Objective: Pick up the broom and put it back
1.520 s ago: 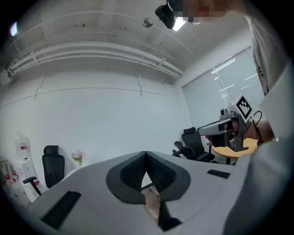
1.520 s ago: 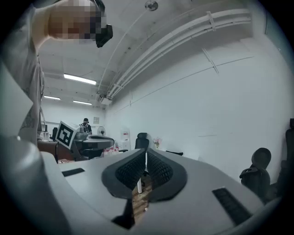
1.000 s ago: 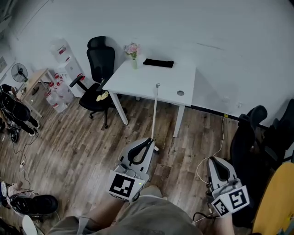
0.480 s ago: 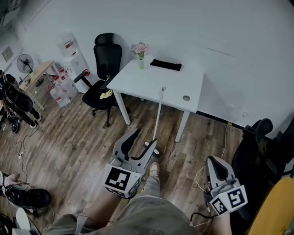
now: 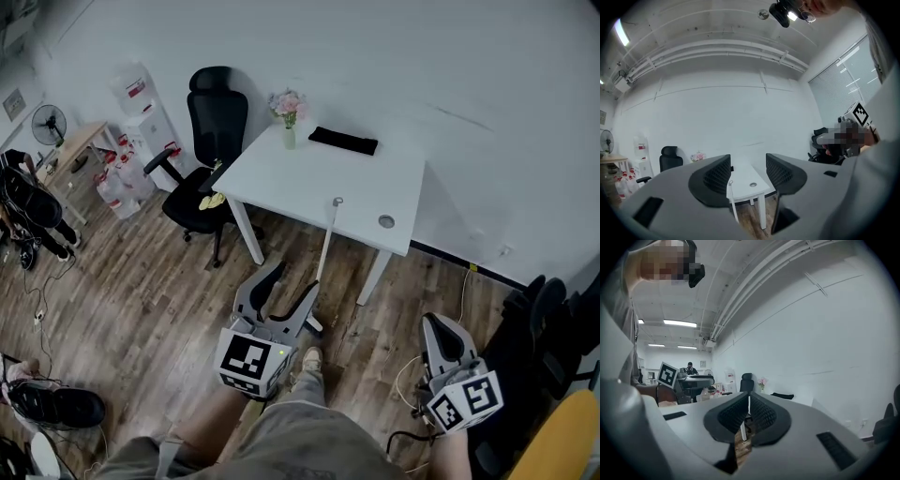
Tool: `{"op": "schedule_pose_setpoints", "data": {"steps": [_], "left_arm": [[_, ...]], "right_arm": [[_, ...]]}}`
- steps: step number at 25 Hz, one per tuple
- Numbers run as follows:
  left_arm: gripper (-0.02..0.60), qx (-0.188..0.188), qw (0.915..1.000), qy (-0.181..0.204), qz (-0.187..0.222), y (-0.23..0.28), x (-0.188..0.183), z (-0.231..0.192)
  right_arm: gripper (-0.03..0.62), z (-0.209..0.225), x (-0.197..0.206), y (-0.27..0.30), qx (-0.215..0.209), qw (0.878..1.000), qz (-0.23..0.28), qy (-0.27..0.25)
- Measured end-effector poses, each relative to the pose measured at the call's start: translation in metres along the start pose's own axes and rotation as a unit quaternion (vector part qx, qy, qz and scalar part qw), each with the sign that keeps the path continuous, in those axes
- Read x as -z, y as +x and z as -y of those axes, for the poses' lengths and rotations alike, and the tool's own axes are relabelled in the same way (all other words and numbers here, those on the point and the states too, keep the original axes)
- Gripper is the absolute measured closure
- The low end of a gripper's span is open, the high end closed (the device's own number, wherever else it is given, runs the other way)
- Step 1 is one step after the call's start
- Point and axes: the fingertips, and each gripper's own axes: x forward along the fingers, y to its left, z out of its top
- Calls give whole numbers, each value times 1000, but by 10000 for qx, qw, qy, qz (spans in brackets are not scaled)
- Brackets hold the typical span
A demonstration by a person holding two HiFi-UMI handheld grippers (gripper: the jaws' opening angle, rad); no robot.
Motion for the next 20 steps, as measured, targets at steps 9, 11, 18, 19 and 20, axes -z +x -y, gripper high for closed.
{"op": "schedule_pose_setpoints", "data": {"steps": [9, 11, 18, 19, 20], "left_arm": [[328, 277, 9987, 128, -416, 117, 34, -66], [330, 422, 9974, 143, -574, 145, 46, -75], [330, 770, 9909, -40, -1102, 233, 100, -107], [328, 826, 9897, -61, -1165, 243, 109, -109], [328, 886, 9885, -71, -1227, 251, 118, -110]], "right_arm": [[559, 63, 1, 112, 244, 9993, -265, -7], [559, 79, 6, 137, 287, 9989, -381, 39], [559, 125, 33, 219, 398, 9955, -842, 180], [559, 131, 38, 228, 412, 9949, -898, 201], [559, 136, 43, 237, 423, 9943, -948, 226]]}}
